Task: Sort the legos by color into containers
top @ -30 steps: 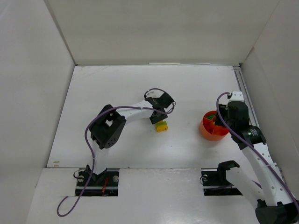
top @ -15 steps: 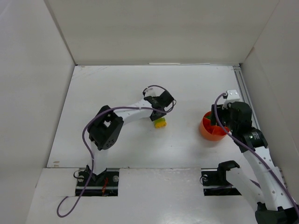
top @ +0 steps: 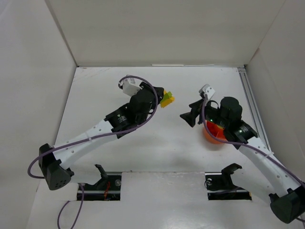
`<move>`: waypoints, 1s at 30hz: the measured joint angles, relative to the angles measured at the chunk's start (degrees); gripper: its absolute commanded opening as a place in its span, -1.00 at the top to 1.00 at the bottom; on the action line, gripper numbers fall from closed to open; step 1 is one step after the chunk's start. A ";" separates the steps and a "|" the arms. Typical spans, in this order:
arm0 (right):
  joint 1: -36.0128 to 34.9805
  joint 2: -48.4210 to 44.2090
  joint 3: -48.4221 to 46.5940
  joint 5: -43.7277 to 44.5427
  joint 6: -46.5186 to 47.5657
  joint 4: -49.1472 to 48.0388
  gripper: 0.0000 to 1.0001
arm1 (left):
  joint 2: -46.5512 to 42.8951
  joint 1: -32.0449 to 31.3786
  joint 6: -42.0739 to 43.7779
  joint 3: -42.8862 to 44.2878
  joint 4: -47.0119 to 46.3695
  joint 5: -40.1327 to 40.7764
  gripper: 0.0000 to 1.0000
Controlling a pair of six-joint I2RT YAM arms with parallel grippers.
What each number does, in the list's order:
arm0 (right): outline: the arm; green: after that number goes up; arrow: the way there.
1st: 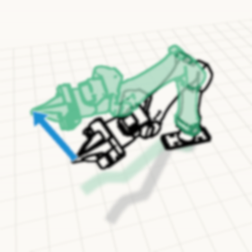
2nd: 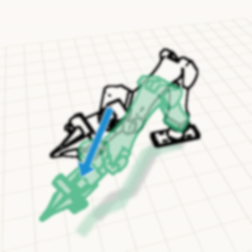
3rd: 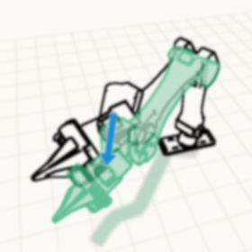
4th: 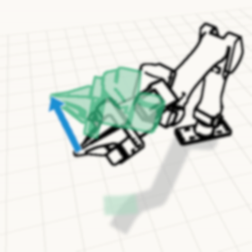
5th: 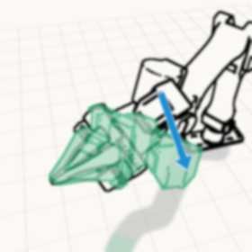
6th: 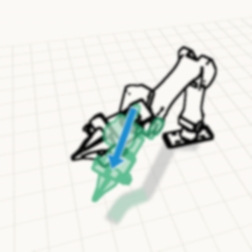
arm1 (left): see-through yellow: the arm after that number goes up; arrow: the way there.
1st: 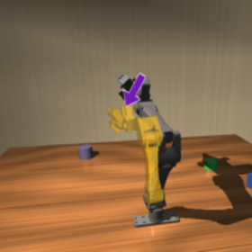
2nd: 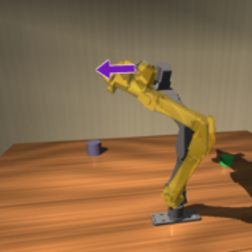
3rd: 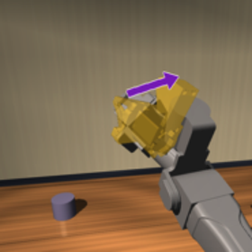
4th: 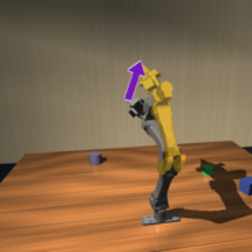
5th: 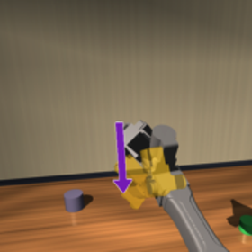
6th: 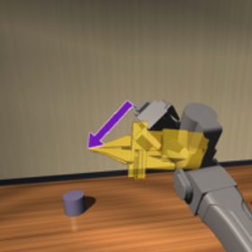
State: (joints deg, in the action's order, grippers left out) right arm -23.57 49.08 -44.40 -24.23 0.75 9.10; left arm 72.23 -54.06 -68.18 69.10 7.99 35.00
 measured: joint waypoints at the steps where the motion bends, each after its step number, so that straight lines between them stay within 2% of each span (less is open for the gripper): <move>1: -1.81 1.09 -0.81 -0.07 -0.13 -0.87 -0.52 | -0.15 -0.28 0.02 -0.42 -1.05 0.68 0.40; 5: -8.37 5.66 -5.42 0.00 -0.44 -5.49 -0.52 | 0.55 -1.99 0.07 -2.03 -2.64 2.47 0.40; 9: -11.63 7.72 -7.58 0.57 -1.25 -9.70 -0.50 | 0.72 -2.99 0.07 -2.78 -2.93 3.52 0.40; 18: -12.04 9.20 -7.82 3.10 -3.82 -12.33 -0.50 | -1.14 -4.00 0.46 -4.31 -6.73 5.68 0.40; 22: -12.04 10.34 -8.70 3.28 -4.48 -12.59 -0.34 | -2.36 -4.00 0.92 -5.70 -8.66 6.03 0.40; 27: -12.04 11.65 -9.90 3.19 -5.01 -12.61 -0.34 | -3.58 -4.26 1.75 -7.30 -10.84 6.08 0.40; 30: -12.04 12.85 -10.95 2.75 -5.27 -12.70 -0.17 | -3.96 -4.39 2.19 -7.69 -11.78 5.99 0.40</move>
State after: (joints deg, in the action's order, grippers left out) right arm -35.62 61.93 -55.35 -21.47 -4.51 -3.60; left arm 68.27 -58.46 -66.00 61.41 -3.79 40.99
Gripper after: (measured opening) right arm 0.624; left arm 0.337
